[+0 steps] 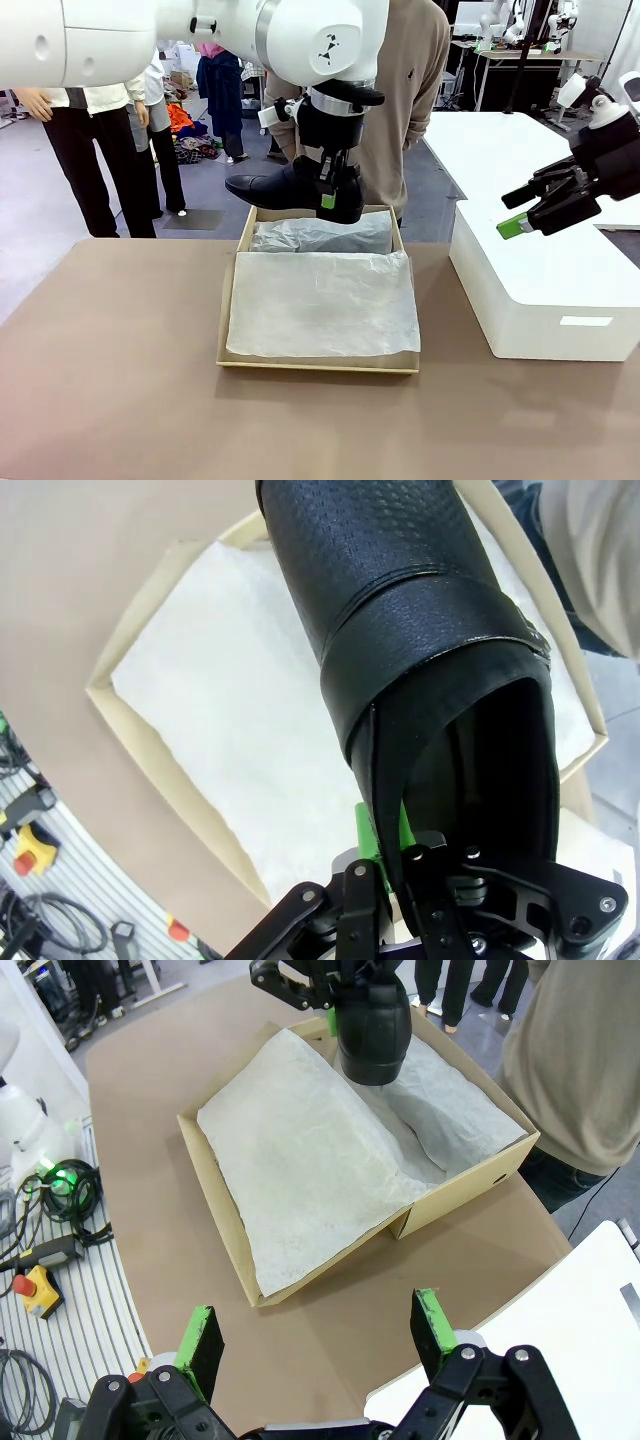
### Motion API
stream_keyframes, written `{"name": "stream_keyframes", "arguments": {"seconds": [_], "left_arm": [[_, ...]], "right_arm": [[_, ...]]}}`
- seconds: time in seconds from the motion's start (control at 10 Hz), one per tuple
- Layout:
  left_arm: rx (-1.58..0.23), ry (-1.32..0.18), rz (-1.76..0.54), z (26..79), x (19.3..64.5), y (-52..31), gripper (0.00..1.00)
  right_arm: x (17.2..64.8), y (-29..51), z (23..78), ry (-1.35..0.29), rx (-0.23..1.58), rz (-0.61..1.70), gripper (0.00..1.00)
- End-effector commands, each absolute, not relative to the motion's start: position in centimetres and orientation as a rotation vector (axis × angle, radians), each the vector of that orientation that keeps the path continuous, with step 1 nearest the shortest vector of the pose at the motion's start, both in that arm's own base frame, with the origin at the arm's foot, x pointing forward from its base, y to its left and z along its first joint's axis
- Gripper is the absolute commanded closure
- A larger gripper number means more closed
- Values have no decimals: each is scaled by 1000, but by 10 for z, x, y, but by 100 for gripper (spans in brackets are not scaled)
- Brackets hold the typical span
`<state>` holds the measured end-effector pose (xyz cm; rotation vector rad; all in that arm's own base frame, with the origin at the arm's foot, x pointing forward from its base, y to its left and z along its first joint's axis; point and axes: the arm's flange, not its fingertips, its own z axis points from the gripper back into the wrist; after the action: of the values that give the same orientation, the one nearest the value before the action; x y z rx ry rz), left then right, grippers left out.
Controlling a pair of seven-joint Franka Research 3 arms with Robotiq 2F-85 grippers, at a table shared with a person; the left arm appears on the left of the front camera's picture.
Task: Pack the shoes into the box.
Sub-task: Place the other shoe of the Shoes into the Shoes Box.
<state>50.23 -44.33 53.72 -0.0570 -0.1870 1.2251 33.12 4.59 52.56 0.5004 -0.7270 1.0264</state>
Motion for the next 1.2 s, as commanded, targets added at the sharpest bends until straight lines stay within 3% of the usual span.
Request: {"name": "stream_keyframes", "arguments": {"seconds": [0.0, 0.9, 1.1], "left_arm": [[-74, -244, 1378, 538, 497, -455, 100], [-123, -282, 1400, 483, 521, -512, 100], [-131, -252, 1498, 476, 527, -509, 100]], "right_arm": [[334, 45, 525, -757, 526, 1048, 0], [334, 45, 525, -757, 526, 1048, 0], [334, 45, 525, -757, 526, 1048, 0]]}}
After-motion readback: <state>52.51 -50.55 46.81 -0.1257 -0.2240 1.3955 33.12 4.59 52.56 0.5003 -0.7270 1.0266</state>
